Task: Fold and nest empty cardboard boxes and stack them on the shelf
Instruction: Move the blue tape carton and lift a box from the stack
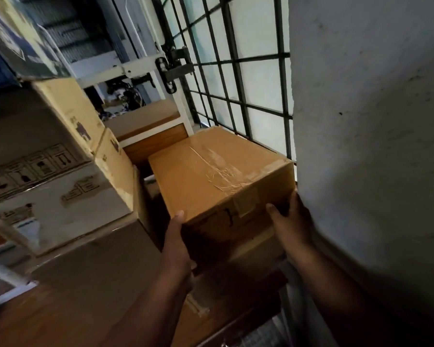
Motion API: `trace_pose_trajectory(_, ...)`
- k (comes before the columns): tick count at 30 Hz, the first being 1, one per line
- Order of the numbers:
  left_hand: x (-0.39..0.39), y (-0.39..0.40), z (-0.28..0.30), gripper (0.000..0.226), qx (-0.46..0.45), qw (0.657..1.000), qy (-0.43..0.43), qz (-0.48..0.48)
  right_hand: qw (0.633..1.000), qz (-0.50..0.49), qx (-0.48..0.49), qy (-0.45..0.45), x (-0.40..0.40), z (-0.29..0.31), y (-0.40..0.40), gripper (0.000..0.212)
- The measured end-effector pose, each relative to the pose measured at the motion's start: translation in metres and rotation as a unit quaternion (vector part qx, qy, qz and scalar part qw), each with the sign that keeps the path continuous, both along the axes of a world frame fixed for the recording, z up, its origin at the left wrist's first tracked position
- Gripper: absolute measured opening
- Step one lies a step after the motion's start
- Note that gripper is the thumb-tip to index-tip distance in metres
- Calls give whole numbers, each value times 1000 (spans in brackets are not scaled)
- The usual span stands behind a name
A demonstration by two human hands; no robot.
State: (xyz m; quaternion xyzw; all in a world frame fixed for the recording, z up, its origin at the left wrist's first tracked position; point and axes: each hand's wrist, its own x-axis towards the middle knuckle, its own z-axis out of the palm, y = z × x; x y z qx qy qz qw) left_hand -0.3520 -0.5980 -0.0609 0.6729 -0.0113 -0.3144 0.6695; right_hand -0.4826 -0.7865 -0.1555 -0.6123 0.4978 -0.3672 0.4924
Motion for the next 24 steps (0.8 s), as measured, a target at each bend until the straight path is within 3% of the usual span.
trace_pose_trajectory(3, -10, -4, 13, 40, -17, 1000, 22, -7, 1000, 8, 9, -4, 2, 3, -2, 100)
trace_pose_trajectory(6, -13, -4, 18, 42, -45, 998, 33, -17, 999, 4, 16, -32, 4, 8, -2, 100)
trace_pose_trajectory(10, 1, 0, 7, 52, -50, 998, 44, -14, 990, 2, 83, -111, 5, 12, 3, 118)
trace_pose_trajectory(14, 7, -4, 11, 46, -39, 994, 73, -73, 971, 0, 129, -200, 7, 17, 11, 95)
trace_pose_trajectory(17, 9, -4, 14, 59, -20, 990, 75, -120, 973, -12, 119, -195, 6, 22, 13, 96)
trace_pose_trajectory(21, 22, 0, 7, 81, -21, 992, 63, -108, 960, -5, 148, -237, 0, 22, 21, 106)
trace_pose_trajectory(24, 39, 14, 4, 91, -24, 993, 62, -98, 952, 0, 153, -265, -1, 21, 31, 94)
